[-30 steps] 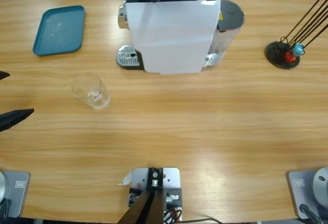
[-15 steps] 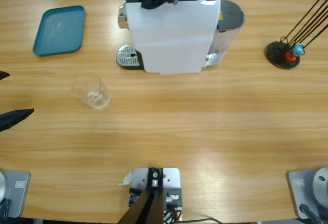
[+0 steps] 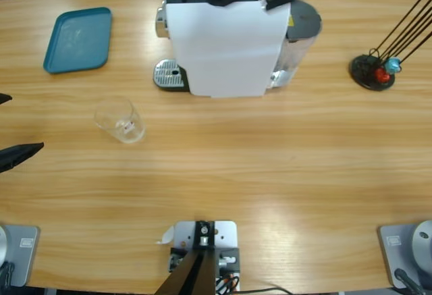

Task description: Pour coffee

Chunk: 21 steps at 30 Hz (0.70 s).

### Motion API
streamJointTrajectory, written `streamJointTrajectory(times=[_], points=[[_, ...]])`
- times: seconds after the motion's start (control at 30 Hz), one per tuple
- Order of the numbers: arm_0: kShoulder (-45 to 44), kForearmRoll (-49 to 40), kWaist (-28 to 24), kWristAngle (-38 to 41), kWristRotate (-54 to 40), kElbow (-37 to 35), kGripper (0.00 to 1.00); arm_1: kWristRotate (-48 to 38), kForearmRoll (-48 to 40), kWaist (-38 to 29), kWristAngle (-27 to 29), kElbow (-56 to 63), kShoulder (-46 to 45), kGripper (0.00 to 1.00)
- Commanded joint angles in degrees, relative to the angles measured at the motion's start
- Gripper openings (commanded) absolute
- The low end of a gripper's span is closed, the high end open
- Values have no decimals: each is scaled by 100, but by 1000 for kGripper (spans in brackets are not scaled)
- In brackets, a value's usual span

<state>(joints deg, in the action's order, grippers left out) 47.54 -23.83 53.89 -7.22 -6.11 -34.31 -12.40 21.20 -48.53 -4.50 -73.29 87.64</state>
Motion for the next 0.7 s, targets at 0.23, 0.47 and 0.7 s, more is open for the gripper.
streamJointTrajectory(times=[0.23, 0.47, 0.7], points=[[-83, -82, -63, -43, -165, -138, 1000, -1813, -1111, 14, 3059, 1866, -1599, 0], [-29, -284, -63, -16, -219, -366, 1000, -2671, -2080, 72, 3096, 572, 4, 0], [-13, -282, -63, -25, -242, -322, 1000, -2611, -2050, 73, 3087, 8, 602, 0]])
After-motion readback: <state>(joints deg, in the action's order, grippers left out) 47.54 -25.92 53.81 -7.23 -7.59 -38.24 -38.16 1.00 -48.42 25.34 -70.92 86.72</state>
